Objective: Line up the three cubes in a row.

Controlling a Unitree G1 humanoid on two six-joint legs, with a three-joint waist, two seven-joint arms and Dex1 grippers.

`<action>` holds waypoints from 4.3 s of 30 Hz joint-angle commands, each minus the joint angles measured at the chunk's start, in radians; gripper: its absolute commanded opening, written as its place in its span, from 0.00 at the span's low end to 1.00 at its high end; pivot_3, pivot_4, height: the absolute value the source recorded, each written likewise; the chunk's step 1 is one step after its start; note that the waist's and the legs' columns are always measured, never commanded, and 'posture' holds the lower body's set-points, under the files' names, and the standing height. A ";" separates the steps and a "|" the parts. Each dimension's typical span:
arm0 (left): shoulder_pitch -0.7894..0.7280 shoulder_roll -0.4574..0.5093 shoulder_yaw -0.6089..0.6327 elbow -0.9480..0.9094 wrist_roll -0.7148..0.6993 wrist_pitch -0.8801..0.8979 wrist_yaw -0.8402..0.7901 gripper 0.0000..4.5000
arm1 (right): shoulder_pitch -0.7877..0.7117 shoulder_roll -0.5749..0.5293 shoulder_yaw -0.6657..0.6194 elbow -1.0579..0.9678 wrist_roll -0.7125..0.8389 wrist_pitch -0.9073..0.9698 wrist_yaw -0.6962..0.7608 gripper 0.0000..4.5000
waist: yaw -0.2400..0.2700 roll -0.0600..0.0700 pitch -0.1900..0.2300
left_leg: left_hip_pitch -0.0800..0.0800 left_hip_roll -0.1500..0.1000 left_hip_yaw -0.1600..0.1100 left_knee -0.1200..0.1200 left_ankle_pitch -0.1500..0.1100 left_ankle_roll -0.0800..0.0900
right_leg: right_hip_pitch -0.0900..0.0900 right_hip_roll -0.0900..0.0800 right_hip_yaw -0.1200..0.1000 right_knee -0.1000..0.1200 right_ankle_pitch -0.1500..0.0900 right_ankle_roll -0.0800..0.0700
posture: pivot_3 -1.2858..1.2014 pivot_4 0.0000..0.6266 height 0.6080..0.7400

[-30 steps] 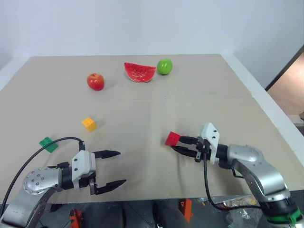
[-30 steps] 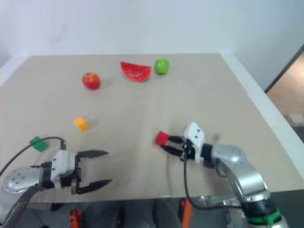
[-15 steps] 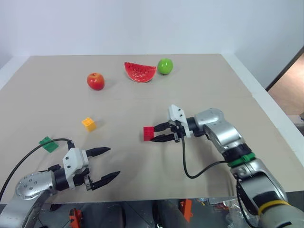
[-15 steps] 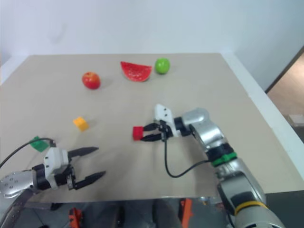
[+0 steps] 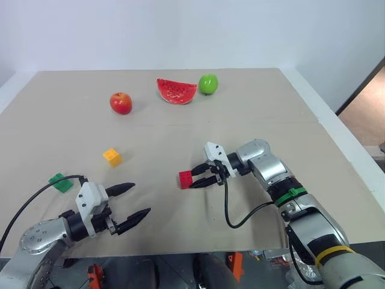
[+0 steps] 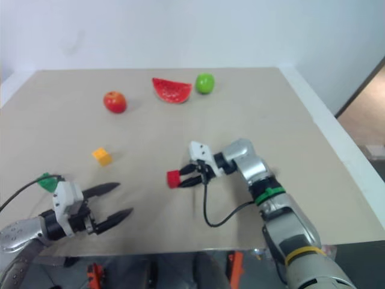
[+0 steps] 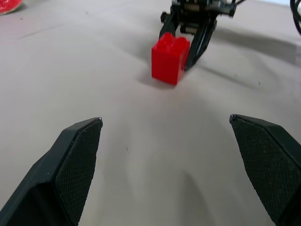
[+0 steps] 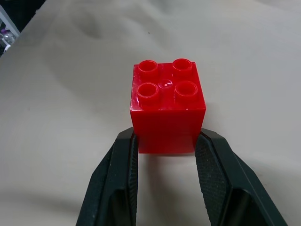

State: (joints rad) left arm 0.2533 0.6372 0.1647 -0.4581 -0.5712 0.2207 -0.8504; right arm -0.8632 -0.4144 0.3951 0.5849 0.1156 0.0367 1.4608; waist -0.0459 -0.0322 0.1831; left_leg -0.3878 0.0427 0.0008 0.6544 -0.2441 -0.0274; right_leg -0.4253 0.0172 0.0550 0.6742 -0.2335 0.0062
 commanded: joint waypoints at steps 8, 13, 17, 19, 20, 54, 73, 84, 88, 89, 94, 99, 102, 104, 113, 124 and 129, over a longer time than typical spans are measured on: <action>-0.007 -0.007 0.008 -0.057 -0.015 0.002 0.002 1.00 | -0.024 0.010 -0.027 0.031 -0.003 -0.023 0.037 0.27 | 0.000 0.000 0.000 | 0.000 0.003 0.000 0.000 0.000 0.000 | 0.000 0.003 0.000 0.000 0.000 -0.003 | 0.52 0.24 1.00; -0.013 -0.008 0.000 -0.066 -0.012 0.007 0.005 1.00 | -0.018 0.006 -0.037 0.029 -0.001 -0.036 0.042 0.64 | 0.000 0.000 0.000 | 0.001 0.003 0.000 0.000 0.000 0.000 | 0.000 0.003 0.000 0.000 0.000 -0.003 | 0.52 0.24 1.00; -0.019 -0.010 -0.002 -0.062 -0.002 0.004 0.011 1.00 | -0.014 0.002 -0.066 -0.005 0.032 0.001 0.045 0.94 | 0.000 0.000 0.000 | 0.001 0.003 0.000 0.000 0.000 0.000 | 0.000 0.004 0.000 0.000 0.000 -0.003 | 0.52 0.24 1.00; -0.017 -0.018 0.004 -0.064 0.004 -0.001 0.026 1.00 | -0.005 -0.005 -0.095 -0.058 0.069 0.052 0.041 0.99 | 0.000 0.000 0.000 | 0.001 0.003 0.000 0.000 0.000 0.000 | 0.000 0.003 0.000 0.000 0.000 -0.003 | 0.52 0.24 1.00; -0.014 -0.023 0.008 -0.065 0.008 -0.005 0.036 1.00 | 0.000 -0.010 -0.112 -0.093 0.093 0.090 0.040 0.99 | 0.000 0.000 0.000 | 0.001 0.003 0.000 0.000 0.000 0.000 | 0.000 0.003 0.000 0.000 0.000 -0.003 | 0.52 0.24 1.00; -0.062 -0.661 0.262 -0.199 0.368 0.144 1.074 1.00 | 0.135 -0.066 -0.242 -0.590 0.357 0.394 -0.152 0.99 | 0.000 -0.001 0.000 | 0.000 0.002 0.000 0.001 0.000 0.000 | 0.000 0.004 0.001 0.000 0.002 -0.001 | 0.52 0.24 1.00; -0.142 -0.654 0.298 -0.041 0.371 0.112 1.106 1.00 | 0.153 -0.054 -0.222 -0.565 0.333 0.321 -0.113 0.99 | 0.000 -0.002 0.000 | -0.001 0.002 0.000 0.001 0.000 0.000 | 0.000 0.004 0.001 -0.001 0.002 -0.001 | 0.52 0.24 1.00; -0.203 -0.624 0.317 0.058 0.339 0.098 1.097 0.79 | 0.169 -0.061 -0.214 -0.583 0.326 0.307 -0.135 1.00 | 0.000 -0.002 0.000 | -0.001 0.002 0.000 0.001 0.000 0.000 | 0.000 0.004 0.001 -0.001 0.002 -0.001 | 0.52 0.24 1.00; -0.199 -0.626 0.313 0.067 0.337 0.104 1.096 0.46 | 0.173 -0.063 -0.214 -0.591 0.325 0.310 -0.139 1.00 | 0.000 -0.002 0.000 | -0.001 0.002 0.000 0.001 0.000 0.000 | 0.000 0.004 0.001 -0.002 0.002 -0.001 | 0.52 0.24 1.00; -0.197 -0.627 0.313 0.067 0.336 0.106 1.098 0.42 | 0.174 -0.064 -0.214 -0.592 0.325 0.311 -0.139 1.00 | 0.000 -0.002 0.000 | -0.001 0.002 0.000 0.001 0.000 0.000 | 0.000 0.004 0.001 -0.002 0.002 -0.001 | 0.52 0.24 1.00; -0.191 -0.622 0.319 0.070 0.326 0.114 1.094 0.29 | 0.177 -0.068 -0.214 -0.597 0.326 0.315 -0.139 1.00 | 0.000 -0.002 0.000 | -0.001 0.002 0.000 0.001 0.000 0.000 | 0.000 0.004 0.001 -0.002 0.002 0.000 | 0.52 0.24 1.00; -0.157 -0.507 0.250 0.041 0.329 0.121 0.931 0.29 | 0.168 -0.066 -0.218 -0.594 0.331 0.317 -0.142 1.00 | 0.000 -0.002 0.000 | -0.001 0.002 -0.001 0.000 0.000 0.000 | 0.000 0.005 0.001 -0.002 0.002 -0.001 | 0.52 0.24 1.00; -0.126 -0.397 0.157 0.003 0.318 0.106 0.761 0.29 | 0.160 -0.065 -0.223 -0.590 0.334 0.318 -0.142 1.00 | 0.000 -0.002 0.000 | -0.001 0.003 -0.001 0.000 0.000 0.000 | 0.000 0.005 0.000 -0.002 0.002 -0.001 | 0.52 0.24 1.00; -0.102 -0.323 0.091 -0.021 0.311 0.094 0.643 0.29 | 0.156 -0.067 -0.225 -0.589 0.334 0.317 -0.143 1.00 | 0.000 -0.002 0.000 | -0.001 0.003 -0.001 0.000 0.000 0.000 | 0.000 0.005 0.000 -0.002 0.002 -0.001 | 0.52 0.24 1.00; -0.075 -0.054 -0.084 0.012 0.251 -0.052 0.151 0.29 | 0.169 -0.081 -0.237 -0.596 0.329 0.311 -0.169 1.00 | 0.000 -0.001 0.000 | -0.002 0.004 0.000 -0.002 -0.001 -0.001 | -0.002 0.005 0.000 -0.005 0.001 -0.002 | 0.52 0.24 1.00; -0.429 0.091 -0.121 0.406 0.145 -0.146 -0.329 0.29 | 0.202 -0.118 -0.240 -0.623 0.334 0.313 -0.176 1.00 | 0.001 -0.001 0.000 | -0.004 0.005 0.000 -0.002 -0.001 -0.001 | -0.003 0.007 -0.001 -0.006 0.002 -0.004 | 0.52 0.24 1.00; -0.564 0.069 -0.173 0.522 0.157 -0.140 -0.425 0.29 | 0.206 -0.129 -0.227 -0.628 0.334 0.322 -0.167 1.00 | 0.001 -0.001 0.000 | -0.005 0.005 0.000 -0.002 -0.002 0.000 | -0.004 0.007 0.000 -0.006 0.002 -0.003 | 0.52 0.24 1.00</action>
State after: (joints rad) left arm -0.2826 0.7143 -0.0025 0.0486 -0.4029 0.0876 -1.2436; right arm -0.6523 -0.5359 0.1862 -0.0024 0.4365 0.3616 1.2863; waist -0.0452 -0.0329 0.1834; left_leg -0.3940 0.0477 0.0012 0.6523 -0.2458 -0.0271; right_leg -0.4306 0.0242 0.0553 0.6677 -0.2319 0.0036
